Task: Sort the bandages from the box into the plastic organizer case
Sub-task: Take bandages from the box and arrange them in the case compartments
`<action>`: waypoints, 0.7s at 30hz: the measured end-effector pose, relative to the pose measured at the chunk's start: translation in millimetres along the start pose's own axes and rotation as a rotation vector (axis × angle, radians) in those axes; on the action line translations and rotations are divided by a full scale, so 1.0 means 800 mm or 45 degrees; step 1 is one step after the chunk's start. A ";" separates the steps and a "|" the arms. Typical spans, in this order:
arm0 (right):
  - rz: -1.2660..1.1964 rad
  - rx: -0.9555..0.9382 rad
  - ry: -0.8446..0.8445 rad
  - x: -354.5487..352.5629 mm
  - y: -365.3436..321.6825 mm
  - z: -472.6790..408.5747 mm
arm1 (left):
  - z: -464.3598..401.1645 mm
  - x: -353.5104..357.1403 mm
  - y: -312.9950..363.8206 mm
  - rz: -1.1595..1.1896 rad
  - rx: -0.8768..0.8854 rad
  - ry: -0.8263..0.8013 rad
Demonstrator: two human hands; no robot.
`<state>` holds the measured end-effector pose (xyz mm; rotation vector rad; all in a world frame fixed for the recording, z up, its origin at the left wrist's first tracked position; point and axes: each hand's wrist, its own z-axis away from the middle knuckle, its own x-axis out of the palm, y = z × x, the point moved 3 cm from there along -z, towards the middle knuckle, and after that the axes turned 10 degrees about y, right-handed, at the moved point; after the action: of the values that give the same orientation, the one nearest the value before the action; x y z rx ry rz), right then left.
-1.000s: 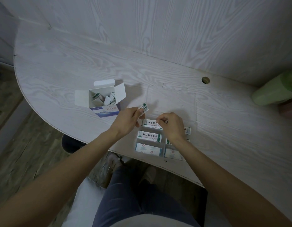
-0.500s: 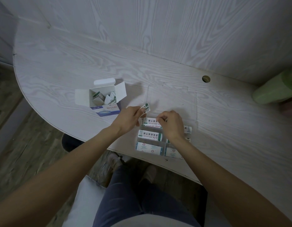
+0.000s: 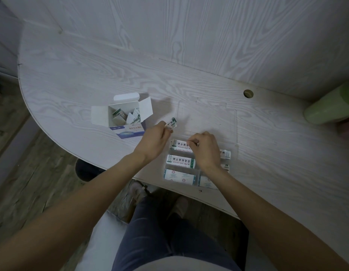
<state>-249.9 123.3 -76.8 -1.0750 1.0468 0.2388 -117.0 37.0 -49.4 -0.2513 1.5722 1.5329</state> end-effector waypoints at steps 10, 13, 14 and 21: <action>0.146 -0.114 -0.010 -0.008 -0.004 0.001 | -0.014 0.017 -0.003 -0.296 0.003 -0.190; 0.204 -0.144 -0.044 -0.014 -0.002 0.000 | -0.015 0.014 -0.002 -0.307 0.020 -0.202; 0.213 -0.145 -0.060 -0.016 0.000 0.000 | -0.016 0.013 -0.002 -0.305 0.022 -0.204; 0.311 -0.179 -0.124 -0.019 -0.005 -0.002 | -0.019 0.015 -0.004 -0.284 -0.006 -0.218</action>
<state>-256.6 124.5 -62.3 -1.0491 1.0853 0.5628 -128.9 28.4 -62.5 -0.2805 1.3592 1.3483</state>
